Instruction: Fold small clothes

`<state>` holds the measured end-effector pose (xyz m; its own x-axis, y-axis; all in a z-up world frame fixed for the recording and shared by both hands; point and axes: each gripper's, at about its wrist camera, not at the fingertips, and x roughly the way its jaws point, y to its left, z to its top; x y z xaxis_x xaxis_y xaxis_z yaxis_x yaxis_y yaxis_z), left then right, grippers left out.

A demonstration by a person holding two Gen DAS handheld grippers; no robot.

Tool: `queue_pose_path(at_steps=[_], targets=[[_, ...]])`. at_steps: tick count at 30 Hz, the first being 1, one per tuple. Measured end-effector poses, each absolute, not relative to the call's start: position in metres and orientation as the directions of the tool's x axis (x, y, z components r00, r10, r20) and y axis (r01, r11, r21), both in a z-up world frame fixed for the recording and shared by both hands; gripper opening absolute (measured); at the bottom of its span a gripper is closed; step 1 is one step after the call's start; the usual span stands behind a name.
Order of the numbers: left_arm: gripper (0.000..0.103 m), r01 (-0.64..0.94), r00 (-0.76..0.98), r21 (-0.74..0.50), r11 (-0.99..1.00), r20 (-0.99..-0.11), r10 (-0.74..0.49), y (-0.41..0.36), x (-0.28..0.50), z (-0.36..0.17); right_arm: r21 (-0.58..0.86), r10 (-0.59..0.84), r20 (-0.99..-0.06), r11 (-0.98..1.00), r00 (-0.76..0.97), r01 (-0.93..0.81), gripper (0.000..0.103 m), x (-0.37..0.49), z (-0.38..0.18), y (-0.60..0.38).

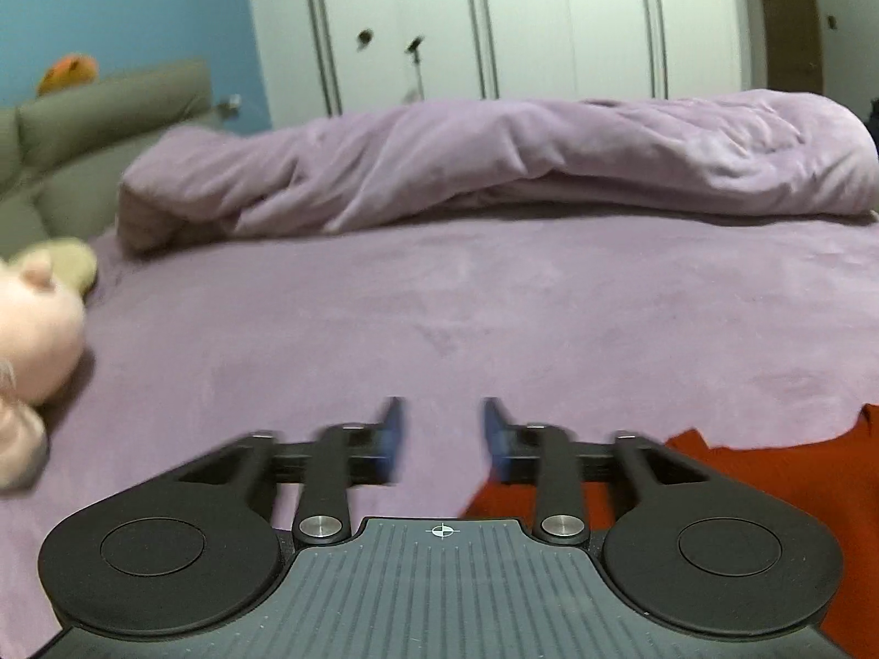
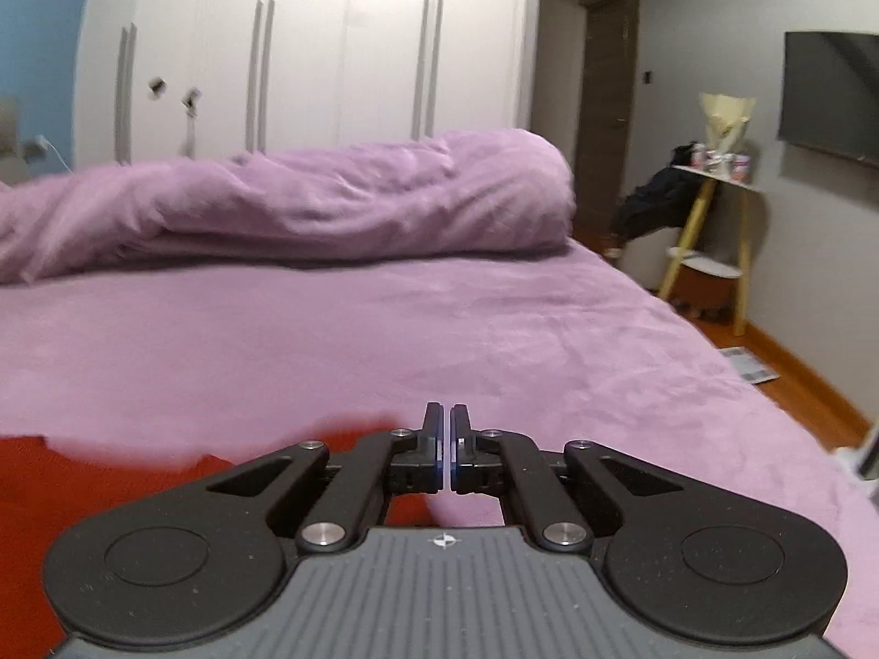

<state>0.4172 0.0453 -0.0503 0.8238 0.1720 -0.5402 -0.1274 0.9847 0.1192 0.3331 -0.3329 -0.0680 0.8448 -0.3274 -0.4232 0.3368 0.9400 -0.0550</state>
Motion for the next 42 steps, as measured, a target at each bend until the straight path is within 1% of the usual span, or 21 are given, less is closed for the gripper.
queue_pose_path(at_steps=[1, 2, 5, 8, 9, 10, 12, 13, 14, 17, 19, 23, 24, 26, 28, 32, 33, 36, 39, 40, 42], targets=[[0.039, -0.096, 0.825, 0.085, 0.992, -0.550, 0.127, 0.046, 0.410, -0.052, -0.033, -0.336, -0.452, 0.932, 0.826, 0.361, 0.007, 0.336, -0.071, -0.335], [0.042, -0.045, 0.830, 0.039, 0.998, -0.555, 0.059, 0.043, 0.399, -0.054, 0.016, -0.314, -0.468, 0.932, 0.826, 0.362, 0.006, 0.334, -0.073, -0.336], [0.048, 0.080, 0.812, -0.030, 0.996, -0.578, -0.083, 0.022, 0.384, -0.069, 0.154, -0.102, -0.467, 0.969, 0.878, 0.195, 0.006, 0.323, -0.078, -0.309], [0.049, 0.153, 0.766, -0.040, 0.987, -0.626, -0.144, -0.004, 0.387, -0.091, 0.297, 0.208, -0.473, 0.953, 0.856, -0.067, 0.006, 0.327, -0.093, -0.258], [0.049, 0.159, 0.763, -0.021, 0.987, -0.632, -0.137, -0.013, 0.390, -0.098, 0.308, 0.275, -0.477, 0.942, 0.835, -0.135, 0.006, 0.330, -0.098, -0.241], [0.050, 0.157, 0.769, -0.002, 0.988, -0.627, -0.124, -0.018, 0.390, -0.103, 0.282, 0.303, -0.481, 0.942, 0.823, -0.182, 0.006, 0.332, -0.103, -0.224], [0.050, 0.139, 0.785, 0.036, 0.990, -0.613, -0.088, -0.025, 0.398, -0.110, 0.189, 0.298, -0.496, 0.954, 0.816, -0.233, 0.005, 0.337, -0.111, -0.202], [0.052, 0.123, 0.787, 0.052, 0.991, -0.614, -0.065, -0.027, 0.404, -0.112, 0.151, 0.279, -0.496, 0.960, 0.822, -0.234, 0.002, 0.341, -0.114, -0.200], [0.053, 0.098, 0.788, 0.068, 0.993, -0.615, -0.036, -0.026, 0.409, -0.115, 0.125, 0.253, -0.494, 0.967, 0.831, -0.221, 0.002, 0.345, -0.116, -0.204], [0.053, 0.058, 0.795, 0.053, 0.997, -0.606, -0.014, -0.015, 0.419, -0.118, 0.081, 0.113, -0.527, 0.993, 0.843, -0.082, 0.002, 0.361, -0.123, -0.243], [0.054, 0.048, 0.798, 0.022, 0.999, -0.603, -0.025, -0.004, 0.421, -0.119, 0.109, 0.041, -0.528, 0.994, 0.848, 0.020, 0.002, 0.362, -0.127, -0.285], [0.054, 0.043, 0.796, -0.053, 0.998, -0.602, -0.067, 0.017, 0.425, -0.121, 0.242, -0.065, -0.508, 0.946, 0.859, 0.215, 0.000, 0.346, -0.128, -0.366], [0.054, 0.047, 0.795, -0.057, 0.997, -0.602, -0.072, 0.018, 0.424, -0.121, 0.245, -0.098, -0.507, 0.936, 0.857, 0.252, 0.000, 0.343, -0.129, -0.376], [0.054, 0.058, 0.794, -0.035, 0.998, -0.604, -0.068, 0.017, 0.420, -0.118, 0.310, -0.090, -0.499, 0.910, 0.862, 0.275, 0.000, 0.335, -0.135, -0.390], [0.051, 0.066, 0.793, -0.001, 0.998, -0.607, -0.053, 0.017, 0.415, -0.113, 0.246, -0.120, -0.502, 0.929, 0.857, 0.275, 0.000, 0.337, -0.135, -0.378], [0.056, 0.065, 0.802, 0.068, 0.996, -0.597, -0.011, 0.032, 0.377, -0.096, 0.067, -0.207, -0.524, 0.957, 0.826, 0.283, 0.002, 0.344, -0.125, -0.346], [0.056, 0.066, 0.803, 0.056, 0.996, -0.596, -0.020, 0.040, 0.367, -0.093, 0.058, -0.198, -0.515, 0.963, 0.834, 0.264, 0.003, 0.341, -0.117, -0.338], [0.056, 0.049, 0.792, 0.009, 0.999, -0.609, -0.033, 0.062, 0.336, -0.089, 0.076, -0.041, -0.451, 0.994, 0.892, 0.084, 0.003, 0.310, -0.100, -0.292], [0.055, 0.065, 0.754, 0.019, 0.998, -0.655, -0.037, 0.071, 0.316, -0.093, 0.024, 0.089, -0.449, 0.996, 0.889, -0.088, 0.003, 0.282, -0.107, -0.247], [0.055, 0.072, 0.747, 0.046, 0.996, -0.664, -0.023, 0.072, 0.311, -0.095, -0.014, 0.105, -0.464, 0.992, 0.880, -0.125, 0.003, 0.276, -0.114, -0.236], [0.056, 0.067, 0.753, 0.112, 0.991, -0.657, 0.024, 0.076, 0.301, -0.096, -0.111, 0.049, -0.499, 0.987, 0.865, -0.119, 0.003, 0.266, -0.132, -0.228]])
